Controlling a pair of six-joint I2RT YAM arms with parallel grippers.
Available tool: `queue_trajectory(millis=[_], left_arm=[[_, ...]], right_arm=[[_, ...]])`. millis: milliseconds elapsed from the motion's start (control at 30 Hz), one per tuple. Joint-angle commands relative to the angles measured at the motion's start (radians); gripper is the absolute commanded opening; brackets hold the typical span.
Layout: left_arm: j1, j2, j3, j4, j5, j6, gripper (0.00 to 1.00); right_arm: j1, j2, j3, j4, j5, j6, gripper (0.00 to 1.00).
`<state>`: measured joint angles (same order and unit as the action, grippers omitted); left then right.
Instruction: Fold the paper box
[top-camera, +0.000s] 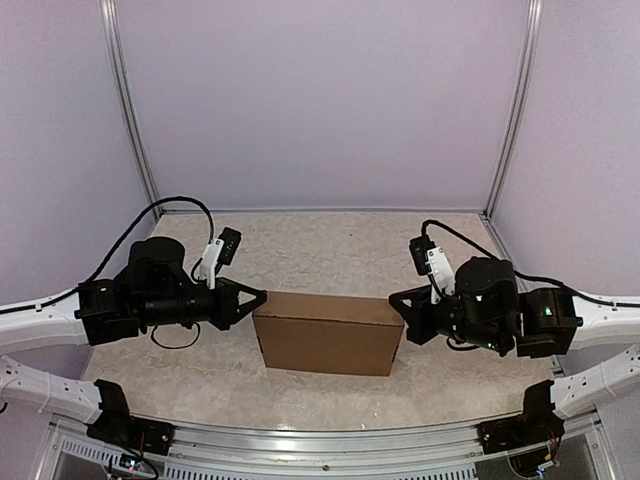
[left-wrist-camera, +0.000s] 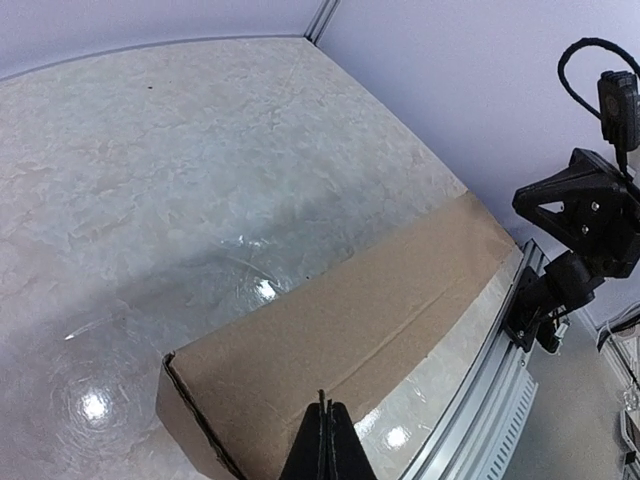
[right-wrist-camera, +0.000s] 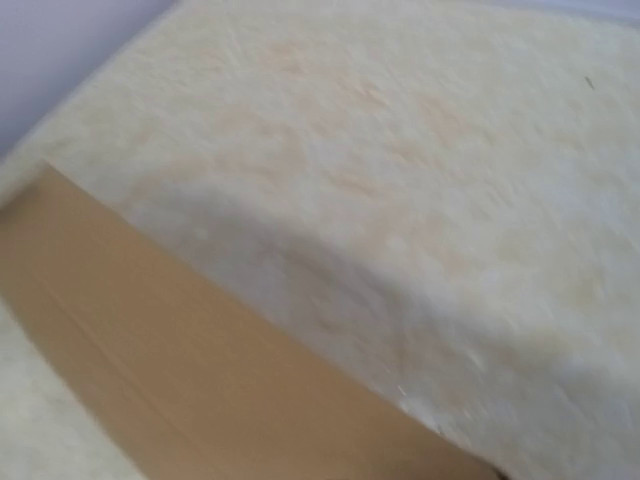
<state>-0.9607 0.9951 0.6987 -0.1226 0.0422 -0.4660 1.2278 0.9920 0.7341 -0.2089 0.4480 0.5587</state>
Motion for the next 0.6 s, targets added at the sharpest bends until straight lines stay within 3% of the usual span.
queue_trajectory(millis=[0, 333, 567], left_arm=[[0.005, -0.013, 0.065, -0.028, 0.005, 0.032, 0.0], [0.004, 0.04, 0.044, -0.021, 0.007, 0.027, 0.0], [0.003, 0.135, -0.009, -0.008, -0.001, -0.031, 0.0]], right_arm=[[-0.002, 0.045, 0.082, 0.025, -0.063, -0.083, 0.0], [-0.001, 0.209, 0.086, 0.127, -0.135, -0.084, 0.0], [0.001, 0.23, 0.026, 0.07, -0.111, -0.019, 0.0]])
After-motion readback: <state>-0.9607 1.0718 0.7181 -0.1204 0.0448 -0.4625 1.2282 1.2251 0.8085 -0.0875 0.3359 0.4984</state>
